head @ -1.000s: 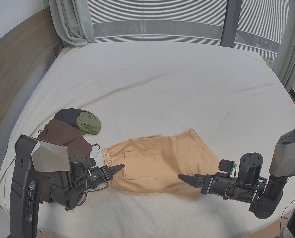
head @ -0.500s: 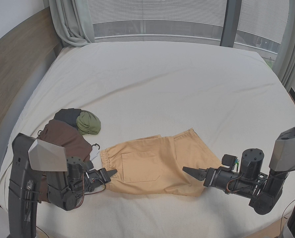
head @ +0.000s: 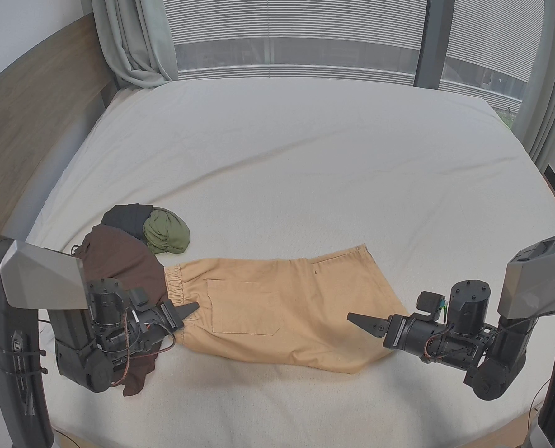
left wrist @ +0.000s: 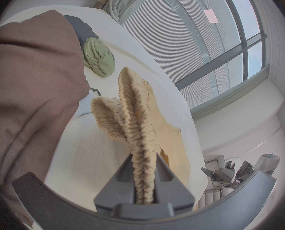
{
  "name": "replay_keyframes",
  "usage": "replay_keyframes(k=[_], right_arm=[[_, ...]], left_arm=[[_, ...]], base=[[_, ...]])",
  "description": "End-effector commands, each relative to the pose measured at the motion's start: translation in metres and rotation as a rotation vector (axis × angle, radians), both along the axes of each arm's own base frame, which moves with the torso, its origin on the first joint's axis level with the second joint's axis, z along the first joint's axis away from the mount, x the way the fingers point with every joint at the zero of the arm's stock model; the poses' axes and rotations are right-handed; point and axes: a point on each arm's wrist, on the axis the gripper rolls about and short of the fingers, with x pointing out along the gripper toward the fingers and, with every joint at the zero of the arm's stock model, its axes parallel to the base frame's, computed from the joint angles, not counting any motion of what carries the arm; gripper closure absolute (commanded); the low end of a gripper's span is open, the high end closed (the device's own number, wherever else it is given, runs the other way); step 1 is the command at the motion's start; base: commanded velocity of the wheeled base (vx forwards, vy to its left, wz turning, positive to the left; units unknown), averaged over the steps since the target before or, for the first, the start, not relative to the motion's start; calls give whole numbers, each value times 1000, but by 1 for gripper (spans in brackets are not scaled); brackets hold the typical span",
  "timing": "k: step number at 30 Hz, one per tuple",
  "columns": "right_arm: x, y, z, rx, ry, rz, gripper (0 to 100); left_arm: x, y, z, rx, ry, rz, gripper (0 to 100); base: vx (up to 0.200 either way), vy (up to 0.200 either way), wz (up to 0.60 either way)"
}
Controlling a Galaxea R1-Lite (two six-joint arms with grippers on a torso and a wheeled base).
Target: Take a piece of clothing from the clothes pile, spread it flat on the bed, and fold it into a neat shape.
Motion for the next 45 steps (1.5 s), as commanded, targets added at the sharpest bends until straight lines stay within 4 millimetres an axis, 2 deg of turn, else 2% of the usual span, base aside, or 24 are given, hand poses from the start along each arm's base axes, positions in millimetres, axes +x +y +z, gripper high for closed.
replay_keyframes(k=[1,7,15,29,45], right_arm=[[0,0,-4,-5,11,2,0],[0,1,-4,-6,11,2,0],[0,2,-6,-9,18,5,0],[-2,3,-5,-9,18,13,0],[-1,1,0,0,0,5,0]], left_arm=[[-8,14,19,-13,-31,23,100],[-17,27,24,-18,-21,33,100],[-19,37,23,-11,-15,58,100],[-22,39,26,-15,-15,44,100],[-15,5,48,-41,-116,-65,100]], base=[[0,0,0],[0,0,0],[0,0,0],[0,0,0],[0,0,0]])
